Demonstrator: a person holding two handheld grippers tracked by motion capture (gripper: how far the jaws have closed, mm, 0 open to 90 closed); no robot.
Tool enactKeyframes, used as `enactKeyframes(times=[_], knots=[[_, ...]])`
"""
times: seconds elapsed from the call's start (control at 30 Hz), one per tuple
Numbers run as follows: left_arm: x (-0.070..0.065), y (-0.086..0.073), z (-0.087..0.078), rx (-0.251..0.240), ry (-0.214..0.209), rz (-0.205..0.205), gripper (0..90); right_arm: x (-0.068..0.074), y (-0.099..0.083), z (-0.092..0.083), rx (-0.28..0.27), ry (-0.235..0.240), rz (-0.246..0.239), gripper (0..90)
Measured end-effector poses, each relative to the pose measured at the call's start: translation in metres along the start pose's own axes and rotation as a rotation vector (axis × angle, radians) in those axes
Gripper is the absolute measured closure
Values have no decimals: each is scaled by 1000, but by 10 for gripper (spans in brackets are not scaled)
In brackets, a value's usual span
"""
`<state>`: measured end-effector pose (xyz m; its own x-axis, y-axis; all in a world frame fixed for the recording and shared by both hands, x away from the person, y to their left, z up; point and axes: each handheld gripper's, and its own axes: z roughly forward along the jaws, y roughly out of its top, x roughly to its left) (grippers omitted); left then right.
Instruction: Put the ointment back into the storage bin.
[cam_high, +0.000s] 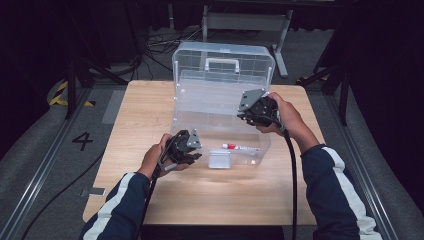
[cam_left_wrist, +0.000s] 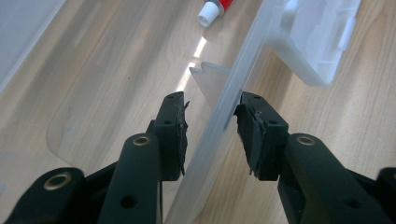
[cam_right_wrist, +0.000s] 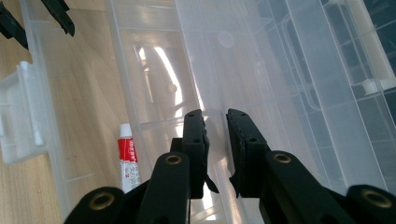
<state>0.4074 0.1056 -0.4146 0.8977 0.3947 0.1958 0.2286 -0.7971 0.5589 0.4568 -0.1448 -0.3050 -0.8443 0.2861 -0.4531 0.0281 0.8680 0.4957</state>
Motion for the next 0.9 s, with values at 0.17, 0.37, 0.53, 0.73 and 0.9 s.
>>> enactKeyframes(times=[0.17,0.37,0.53,0.73,0.9], knots=[[-2,0,-1,-2,1,4,635,1,-1,0,-11,-3,8,779],[-2,-1,-1,-22,4,2,636,4,-5,-1,-26,-13,6,774],[-4,-1,-1,-32,23,7,619,6,-8,-1,-46,-12,21,765],[-2,-4,-2,-57,3,-11,619,8,-11,-1,-70,-11,33,761],[0,-4,-8,-91,-3,-24,585,8,-14,-1,-84,0,49,758]])
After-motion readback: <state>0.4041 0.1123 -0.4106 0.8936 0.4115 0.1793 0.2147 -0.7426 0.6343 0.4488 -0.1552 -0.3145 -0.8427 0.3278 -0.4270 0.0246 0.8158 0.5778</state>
